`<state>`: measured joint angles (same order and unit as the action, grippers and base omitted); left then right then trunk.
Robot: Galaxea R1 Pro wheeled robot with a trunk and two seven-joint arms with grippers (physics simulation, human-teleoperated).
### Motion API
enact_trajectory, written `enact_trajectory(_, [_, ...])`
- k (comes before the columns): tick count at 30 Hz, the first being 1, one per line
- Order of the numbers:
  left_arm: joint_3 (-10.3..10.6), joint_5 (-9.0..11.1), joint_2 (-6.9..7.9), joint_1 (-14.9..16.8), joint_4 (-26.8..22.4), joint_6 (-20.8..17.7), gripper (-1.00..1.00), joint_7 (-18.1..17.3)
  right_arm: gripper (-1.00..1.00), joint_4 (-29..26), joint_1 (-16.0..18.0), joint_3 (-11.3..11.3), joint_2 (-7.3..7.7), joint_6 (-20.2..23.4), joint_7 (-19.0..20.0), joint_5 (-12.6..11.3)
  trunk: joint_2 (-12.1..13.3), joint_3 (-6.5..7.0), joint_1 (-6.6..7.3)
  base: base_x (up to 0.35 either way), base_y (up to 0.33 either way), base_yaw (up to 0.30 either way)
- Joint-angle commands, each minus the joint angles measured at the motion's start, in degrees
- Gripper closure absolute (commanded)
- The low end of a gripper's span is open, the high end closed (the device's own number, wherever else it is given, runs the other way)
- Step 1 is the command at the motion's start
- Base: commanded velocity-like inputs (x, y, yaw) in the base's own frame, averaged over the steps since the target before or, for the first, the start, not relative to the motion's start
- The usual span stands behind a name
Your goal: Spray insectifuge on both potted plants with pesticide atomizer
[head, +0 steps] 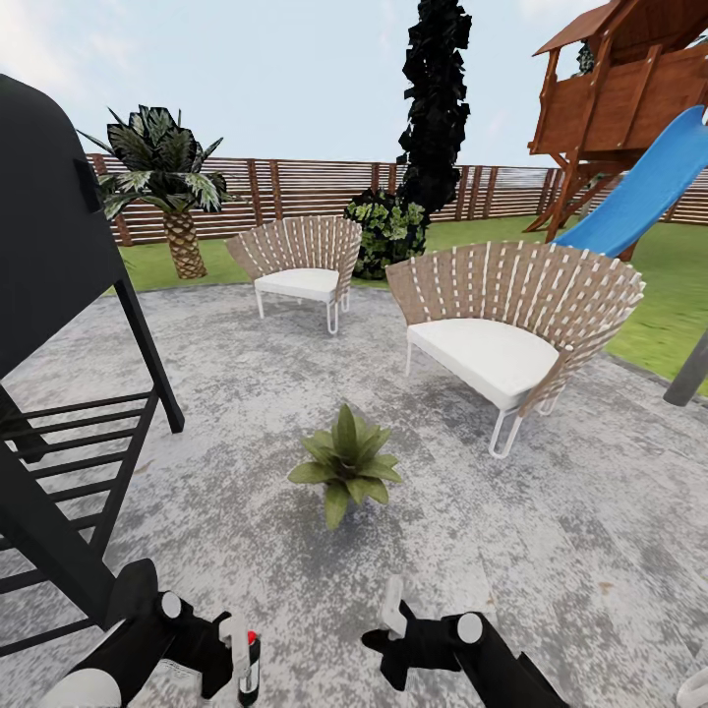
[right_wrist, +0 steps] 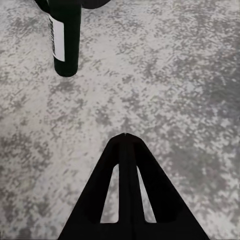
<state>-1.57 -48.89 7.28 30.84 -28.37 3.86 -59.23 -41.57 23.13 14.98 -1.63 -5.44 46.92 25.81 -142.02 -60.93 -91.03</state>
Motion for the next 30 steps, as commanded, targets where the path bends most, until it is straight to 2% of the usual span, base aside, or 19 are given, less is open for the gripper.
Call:
enact_trajectory(1, [-0.18, -0.45, -0.14, 0.0, -1.1, 0.41, 1.0, -0.22, 1.0, -0.28, 0.21, -0.08, -0.76, -0.53, 0.58, 2.14, -0.02, -0.05, 0.01, 0.0, 0.0, 0.0])
enact_trajectory(4, [-0.15, -0.47, -0.64, -0.03, -2.28, 0.47, 1.0, -0.21, 1.0, -0.53, 0.68, -0.11, -2.42, -0.47, 1.17, 5.29, -0.02, -0.05, 0.01, 0.0, 0.0, 0.0])
enact_trajectory(8, [-0.07, -0.5, -1.09, -0.06, -2.65, 0.75, 1.0, -0.12, 1.0, -0.6, 1.01, -0.12, -4.05, -0.46, 1.34, 6.87, -0.02, -0.05, 0.01, 0.0, 0.0, 0.0])
enact_trajectory(10, [0.61, -0.5, -1.19, -0.07, -2.71, 0.93, 1.0, -0.1, 1.0, -0.61, 1.13, -0.13, -4.53, -0.45, 1.38, 7.14, -0.02, -0.05, 0.01, 0.0, 0.0, 0.0])
enact_trajectory(15, [7.37, -0.43, -1.57, -0.09, -2.8, 1.21, 1.0, 0.05, 1.0, -0.62, 1.64, -0.13, -4.84, -0.47, 1.34, 7.34, -0.02, -0.05, 0.01, 0.0, 0.0, 0.0])
enact_trajectory(16, [9.08, -0.46, -3.04, -0.21, -2.83, 1.24, 1.0, 0.14, 1.0, -0.62, 1.98, -0.13, -4.87, -0.53, 1.34, 7.34, -0.02, -0.05, 0.01, 0.0, 0.0, 0.0])
enact_trajectory(21, [9.36, -0.5, -4.38, -0.32, -2.84, 1.3, 1.0, 0.17, 1.0, -0.62, 2.19, -0.13, -4.87, -0.54, 1.33, 7.32, -0.02, -0.05, 0.01, 0.0, 0.0, 0.0])
enact_trajectory(30, [9.4, -0.51, -5.63, -0.41, -2.84, 1.31, 1.0, 0.23, 1.0, -0.67, 2.35, -0.13, -4.87, -0.54, 1.33, 7.32, -0.02, -0.05, 0.01, 0.0, 0.0, 0.0])
